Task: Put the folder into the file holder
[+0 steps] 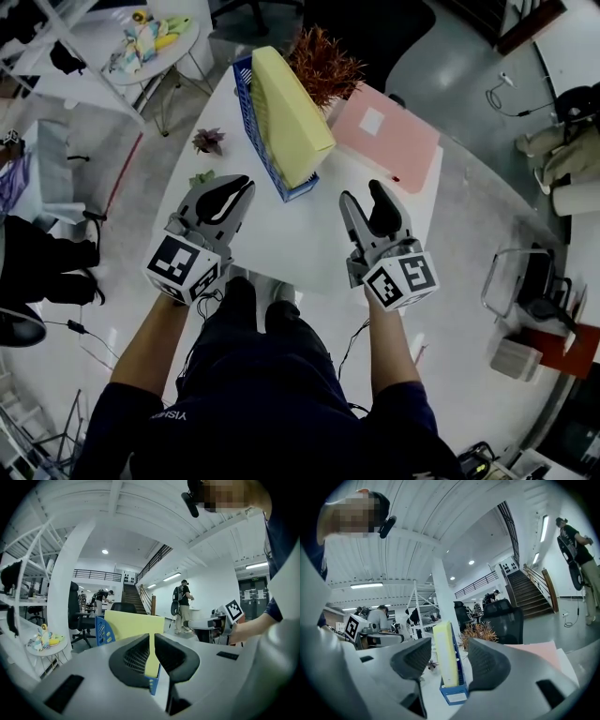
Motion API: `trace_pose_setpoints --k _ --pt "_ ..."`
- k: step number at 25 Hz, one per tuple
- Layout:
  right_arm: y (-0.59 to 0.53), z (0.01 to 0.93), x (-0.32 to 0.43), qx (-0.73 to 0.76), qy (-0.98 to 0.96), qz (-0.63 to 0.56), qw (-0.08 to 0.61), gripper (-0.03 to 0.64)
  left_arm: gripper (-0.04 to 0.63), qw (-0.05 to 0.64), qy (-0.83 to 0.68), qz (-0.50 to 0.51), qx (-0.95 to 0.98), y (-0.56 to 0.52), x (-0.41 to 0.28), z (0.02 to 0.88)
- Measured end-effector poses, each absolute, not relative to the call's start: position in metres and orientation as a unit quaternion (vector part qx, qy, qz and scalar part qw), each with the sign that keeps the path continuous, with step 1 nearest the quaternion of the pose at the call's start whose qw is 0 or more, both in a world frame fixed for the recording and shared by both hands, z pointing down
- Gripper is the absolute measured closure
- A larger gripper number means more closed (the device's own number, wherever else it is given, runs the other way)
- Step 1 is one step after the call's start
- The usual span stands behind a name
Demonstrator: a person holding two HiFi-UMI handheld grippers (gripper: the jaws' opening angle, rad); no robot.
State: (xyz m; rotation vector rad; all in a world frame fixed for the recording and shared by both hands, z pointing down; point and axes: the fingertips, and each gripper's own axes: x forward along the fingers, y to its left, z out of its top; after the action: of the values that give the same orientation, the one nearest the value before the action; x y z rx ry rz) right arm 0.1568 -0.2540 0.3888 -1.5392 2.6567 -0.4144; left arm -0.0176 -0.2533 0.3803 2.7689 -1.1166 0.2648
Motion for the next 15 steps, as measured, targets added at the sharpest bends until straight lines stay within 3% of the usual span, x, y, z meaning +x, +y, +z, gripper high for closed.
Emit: trace_pose_setpoints --k 15 --pt "-0.234 0.392 0.171 -0.510 0.847 -0.150 0.017 0.428 0.538 0.069 -0.362 0.087 0.926 -0.246 -0.005 0.372"
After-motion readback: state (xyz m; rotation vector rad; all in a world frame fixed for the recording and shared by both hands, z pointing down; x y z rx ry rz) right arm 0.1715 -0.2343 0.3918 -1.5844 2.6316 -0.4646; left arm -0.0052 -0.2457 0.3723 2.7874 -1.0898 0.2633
